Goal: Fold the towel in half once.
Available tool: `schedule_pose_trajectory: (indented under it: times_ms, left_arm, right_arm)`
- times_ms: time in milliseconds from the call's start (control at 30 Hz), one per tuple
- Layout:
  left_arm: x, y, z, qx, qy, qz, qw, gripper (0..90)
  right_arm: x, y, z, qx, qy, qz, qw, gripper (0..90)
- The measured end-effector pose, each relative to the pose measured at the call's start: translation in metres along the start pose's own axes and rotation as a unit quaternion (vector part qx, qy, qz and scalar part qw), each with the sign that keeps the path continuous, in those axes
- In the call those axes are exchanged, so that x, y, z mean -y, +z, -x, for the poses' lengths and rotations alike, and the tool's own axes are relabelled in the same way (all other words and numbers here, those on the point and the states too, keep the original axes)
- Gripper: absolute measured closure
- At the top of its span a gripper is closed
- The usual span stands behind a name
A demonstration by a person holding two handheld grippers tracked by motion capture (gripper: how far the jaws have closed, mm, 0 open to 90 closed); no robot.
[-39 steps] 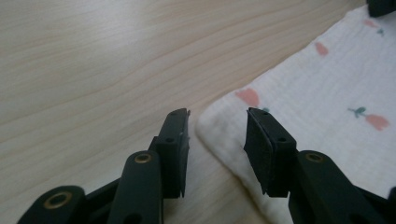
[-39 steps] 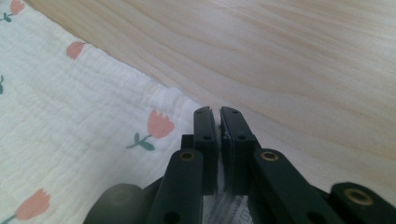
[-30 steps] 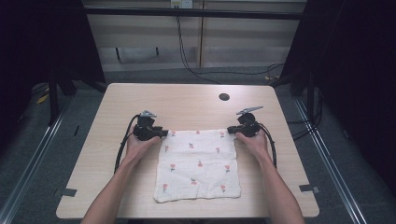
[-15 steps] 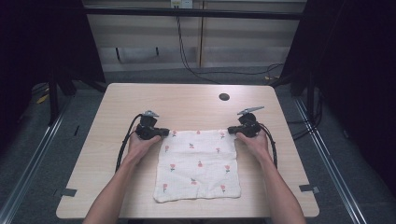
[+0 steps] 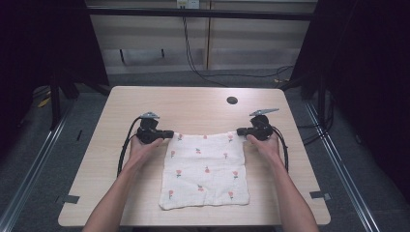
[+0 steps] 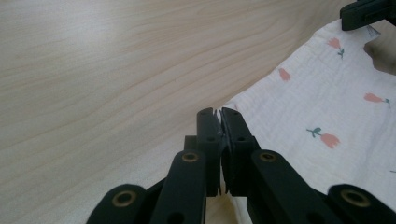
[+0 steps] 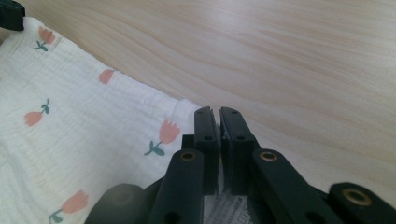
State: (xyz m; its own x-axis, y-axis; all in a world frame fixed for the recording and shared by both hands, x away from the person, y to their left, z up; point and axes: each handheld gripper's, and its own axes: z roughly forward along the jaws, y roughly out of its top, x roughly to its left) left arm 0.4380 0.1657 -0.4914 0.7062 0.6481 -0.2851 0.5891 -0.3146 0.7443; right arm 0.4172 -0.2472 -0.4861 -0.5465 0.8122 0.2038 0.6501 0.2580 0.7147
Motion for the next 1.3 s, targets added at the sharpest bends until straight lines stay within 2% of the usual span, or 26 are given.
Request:
schedule_pose_trajectory:
  times_ms: [100, 133, 200, 233, 367, 500, 600, 733, 1000, 1133, 1200, 1300]
  left_arm:
    - [0.001, -0.004, 0.002, 0.007, 0.002, 0.008, 0.9999, 87.2]
    - [0.002, -0.005, 0.004, 0.004, 0.008, 0.007, 0.9999, 87.2]
    - [0.004, -0.008, 0.006, 0.001, 0.009, 0.009, 0.9999, 87.2]
    - [0.006, -0.009, 0.008, -0.002, 0.017, 0.006, 0.9998, 87.2]
    - [0.006, -0.020, 0.011, 0.006, 0.017, 0.024, 0.9995, 87.2]
    - [0.005, -0.029, 0.016, 0.011, 0.027, 0.032, 0.9991, 87.2]
    - [0.007, -0.034, 0.020, 0.023, 0.026, 0.048, 0.9982, 87.2]
    - [0.010, -0.039, 0.025, 0.030, 0.028, 0.056, 0.9976, 87.2]
    - [0.013, -0.049, 0.031, 0.025, 0.040, 0.055, 0.9974, 87.2]
    - [0.017, -0.053, 0.034, 0.031, 0.042, 0.058, 0.9969, 87.2]
    - [0.019, -0.054, 0.037, 0.036, 0.045, 0.052, 0.9970, 87.2]
    - [0.020, -0.055, 0.041, 0.034, 0.049, 0.051, 0.9969, 87.2]
  right_arm:
    - [-0.001, -0.005, -0.001, -0.010, 0.003, 0.012, 0.9999, 87.1]
    - [-0.001, -0.007, -0.002, -0.010, 0.001, 0.015, 0.9998, 87.2]
    - [-0.002, -0.012, -0.003, -0.003, 0.002, 0.022, 0.9997, 87.4]
    - [-0.001, -0.013, -0.002, 0.001, 0.006, 0.026, 0.9996, 87.5]
    - [0.001, -0.022, -0.002, -0.011, 0.009, 0.037, 0.9992, 87.5]
    - [0.000, -0.031, -0.009, -0.024, 0.008, 0.055, 0.9982, 87.6]
    - [0.000, -0.035, -0.014, -0.033, 0.007, 0.064, 0.9974, 87.6]
    - [0.001, -0.039, -0.020, -0.046, 0.003, 0.074, 0.9962, 87.6]
    - [0.005, -0.049, -0.030, -0.057, -0.009, 0.075, 0.9955, 87.6]
    - [0.009, -0.053, -0.031, -0.060, -0.006, 0.078, 0.9951, 87.6]
    - [0.012, -0.054, -0.031, -0.063, -0.004, 0.082, 0.9946, 87.6]
    - [0.016, -0.056, -0.031, -0.065, -0.004, 0.080, 0.9947, 87.6]
